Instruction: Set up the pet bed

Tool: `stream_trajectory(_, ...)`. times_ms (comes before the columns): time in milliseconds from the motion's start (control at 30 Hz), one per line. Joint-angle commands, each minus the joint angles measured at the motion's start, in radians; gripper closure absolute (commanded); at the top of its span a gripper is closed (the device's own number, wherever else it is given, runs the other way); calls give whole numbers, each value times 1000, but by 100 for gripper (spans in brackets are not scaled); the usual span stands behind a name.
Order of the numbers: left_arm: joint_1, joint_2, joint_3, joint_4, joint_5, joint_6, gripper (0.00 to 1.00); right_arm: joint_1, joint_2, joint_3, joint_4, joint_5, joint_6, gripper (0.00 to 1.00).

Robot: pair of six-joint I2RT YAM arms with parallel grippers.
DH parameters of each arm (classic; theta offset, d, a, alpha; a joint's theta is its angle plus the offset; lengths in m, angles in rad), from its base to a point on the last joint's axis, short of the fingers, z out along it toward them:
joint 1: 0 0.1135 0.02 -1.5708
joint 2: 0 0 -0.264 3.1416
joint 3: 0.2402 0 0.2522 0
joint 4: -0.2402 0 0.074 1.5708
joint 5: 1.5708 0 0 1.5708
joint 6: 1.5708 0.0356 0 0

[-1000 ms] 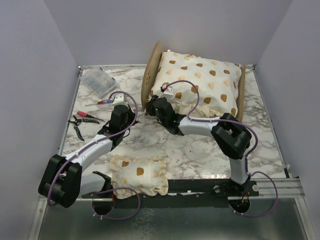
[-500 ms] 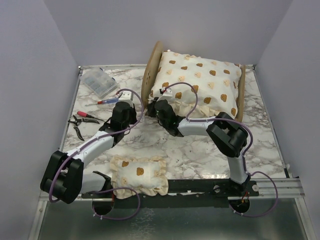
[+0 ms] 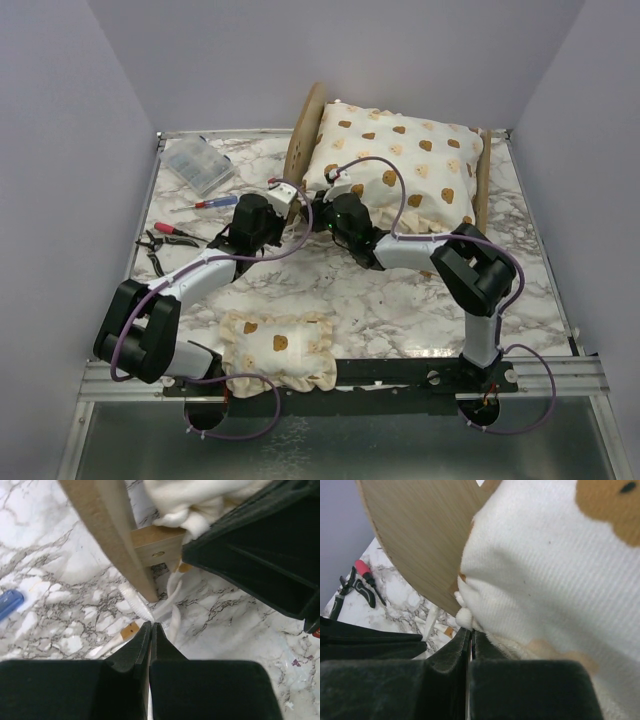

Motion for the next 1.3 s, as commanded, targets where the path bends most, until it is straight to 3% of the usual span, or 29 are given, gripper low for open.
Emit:
stream_trajectory(0, 1, 7, 18, 44, 137, 144, 100, -14, -48, -24, 45, -116, -69, 99)
stream_trajectory(400, 1, 8, -4, 61, 271, 177, 100, -47, -84, -64, 94, -297, -86, 99)
stream_trajectory(800, 3, 58, 8, 87, 180, 318, 96, -73, -74, -47, 75, -418, -114, 99)
stream_trajectory(1267, 6, 67, -113, 330, 220, 504, 95, -83, -35, 25, 20, -463, -84, 99)
